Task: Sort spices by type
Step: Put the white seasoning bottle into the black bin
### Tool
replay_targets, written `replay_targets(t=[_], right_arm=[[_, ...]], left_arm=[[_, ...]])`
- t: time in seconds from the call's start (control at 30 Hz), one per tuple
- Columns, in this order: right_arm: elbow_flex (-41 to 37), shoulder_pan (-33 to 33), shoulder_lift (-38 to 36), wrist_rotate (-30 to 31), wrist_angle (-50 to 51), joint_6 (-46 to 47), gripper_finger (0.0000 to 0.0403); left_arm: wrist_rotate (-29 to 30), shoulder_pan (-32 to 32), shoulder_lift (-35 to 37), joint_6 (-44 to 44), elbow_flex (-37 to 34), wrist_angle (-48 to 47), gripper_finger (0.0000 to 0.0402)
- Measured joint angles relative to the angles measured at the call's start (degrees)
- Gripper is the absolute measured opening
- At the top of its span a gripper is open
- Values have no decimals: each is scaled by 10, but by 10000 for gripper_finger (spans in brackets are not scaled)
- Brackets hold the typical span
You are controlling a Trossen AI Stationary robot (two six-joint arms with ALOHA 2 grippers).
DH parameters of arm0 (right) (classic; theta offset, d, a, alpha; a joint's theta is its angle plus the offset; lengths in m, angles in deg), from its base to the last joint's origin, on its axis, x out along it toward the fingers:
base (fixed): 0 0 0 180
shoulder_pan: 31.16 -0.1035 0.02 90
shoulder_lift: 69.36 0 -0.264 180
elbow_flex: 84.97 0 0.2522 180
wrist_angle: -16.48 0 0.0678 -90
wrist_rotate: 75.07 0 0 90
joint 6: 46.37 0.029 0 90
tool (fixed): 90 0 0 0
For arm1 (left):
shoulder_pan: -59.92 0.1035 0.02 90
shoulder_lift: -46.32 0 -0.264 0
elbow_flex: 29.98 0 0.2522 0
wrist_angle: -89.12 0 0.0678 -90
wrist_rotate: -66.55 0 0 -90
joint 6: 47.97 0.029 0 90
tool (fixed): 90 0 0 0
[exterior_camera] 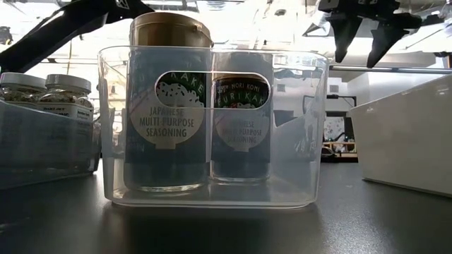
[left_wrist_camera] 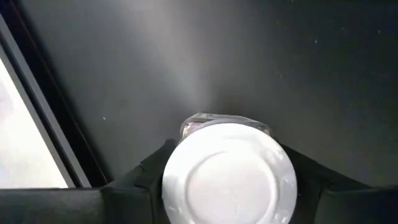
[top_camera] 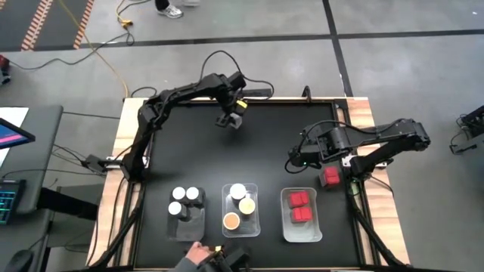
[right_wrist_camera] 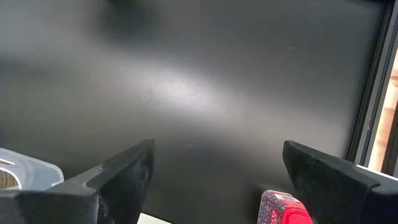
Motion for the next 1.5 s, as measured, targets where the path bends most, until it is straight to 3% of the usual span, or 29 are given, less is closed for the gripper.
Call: replay_targets(t=[0.23, 0.5, 0.93, 1.1, 1.5], right_arm=[[0, 3, 0, 0, -9, -27, 379], [0, 3, 0, 0, -12, -30, 379], [0, 3, 0, 0, -15, -77, 379], [0, 3, 0, 0, -16, -90, 379], [0, 3, 0, 0, -18, -100, 379]], left_arm=[[13, -16, -2, -67, 80, -96, 195], [3, -39, 22, -254, 218, -190, 195], [1, -190, 145, -478, 212, -220, 195], [48, -259, 176, -564, 129, -149, 195], [99, -363, 354, -704, -209, 70, 195]])
